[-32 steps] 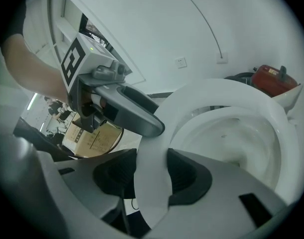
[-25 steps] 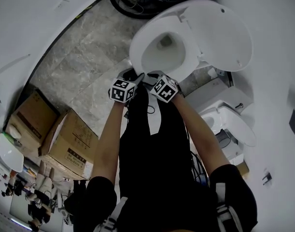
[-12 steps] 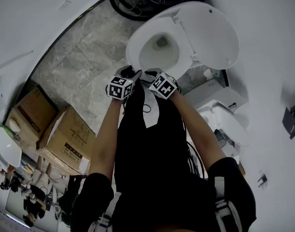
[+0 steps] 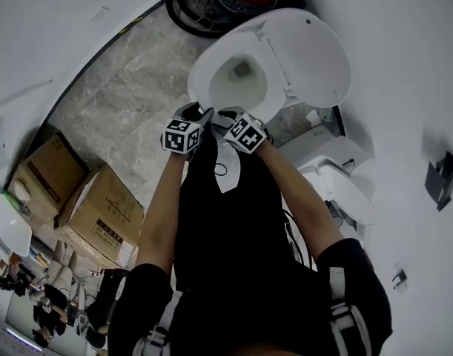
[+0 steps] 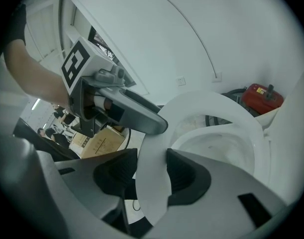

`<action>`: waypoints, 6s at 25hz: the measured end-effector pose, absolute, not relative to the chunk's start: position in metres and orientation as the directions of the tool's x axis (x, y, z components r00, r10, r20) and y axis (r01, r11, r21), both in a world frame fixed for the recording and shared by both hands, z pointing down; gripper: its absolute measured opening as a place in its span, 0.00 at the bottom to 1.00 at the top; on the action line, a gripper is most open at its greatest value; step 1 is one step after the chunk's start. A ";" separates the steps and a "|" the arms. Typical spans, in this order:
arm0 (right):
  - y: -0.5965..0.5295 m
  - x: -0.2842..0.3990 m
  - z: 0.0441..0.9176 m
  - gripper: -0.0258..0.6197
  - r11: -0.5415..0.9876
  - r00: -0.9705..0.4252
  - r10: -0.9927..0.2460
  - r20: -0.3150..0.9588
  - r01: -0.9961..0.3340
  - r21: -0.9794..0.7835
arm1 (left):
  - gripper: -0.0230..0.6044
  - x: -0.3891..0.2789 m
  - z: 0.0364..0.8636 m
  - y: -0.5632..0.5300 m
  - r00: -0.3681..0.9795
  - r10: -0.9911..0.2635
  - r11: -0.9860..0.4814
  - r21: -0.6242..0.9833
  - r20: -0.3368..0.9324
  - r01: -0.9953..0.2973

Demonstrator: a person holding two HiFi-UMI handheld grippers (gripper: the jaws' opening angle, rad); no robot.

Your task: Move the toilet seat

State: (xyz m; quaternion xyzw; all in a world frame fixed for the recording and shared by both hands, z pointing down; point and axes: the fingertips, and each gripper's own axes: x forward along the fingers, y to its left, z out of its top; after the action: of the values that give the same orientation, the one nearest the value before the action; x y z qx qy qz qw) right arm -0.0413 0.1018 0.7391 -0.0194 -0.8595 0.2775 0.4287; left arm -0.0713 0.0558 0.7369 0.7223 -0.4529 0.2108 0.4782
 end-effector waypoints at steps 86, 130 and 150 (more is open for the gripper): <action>-0.050 0.137 0.597 0.33 0.912 -0.662 -0.072 0.746 -0.346 -0.219 | 0.30 0.098 0.578 -0.111 0.547 -0.594 -0.171 0.572 0.590 -0.802; -0.136 0.232 0.587 0.44 0.861 -0.534 -0.405 0.742 -0.495 0.113 | 0.38 0.166 0.556 -0.159 0.654 -0.541 -0.309 0.598 0.529 -0.740; -0.147 0.263 0.569 0.37 0.783 -0.502 -0.497 0.707 -0.611 0.117 | 0.36 0.132 0.541 -0.134 0.629 -0.577 -0.339 0.548 0.521 -0.765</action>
State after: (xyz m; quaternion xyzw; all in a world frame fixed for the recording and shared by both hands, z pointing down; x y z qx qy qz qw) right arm 0.2634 -0.1466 0.5690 0.3209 -0.8635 0.0743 0.3820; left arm 0.1321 -0.1344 0.5414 0.8097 -0.4141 0.1179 0.3988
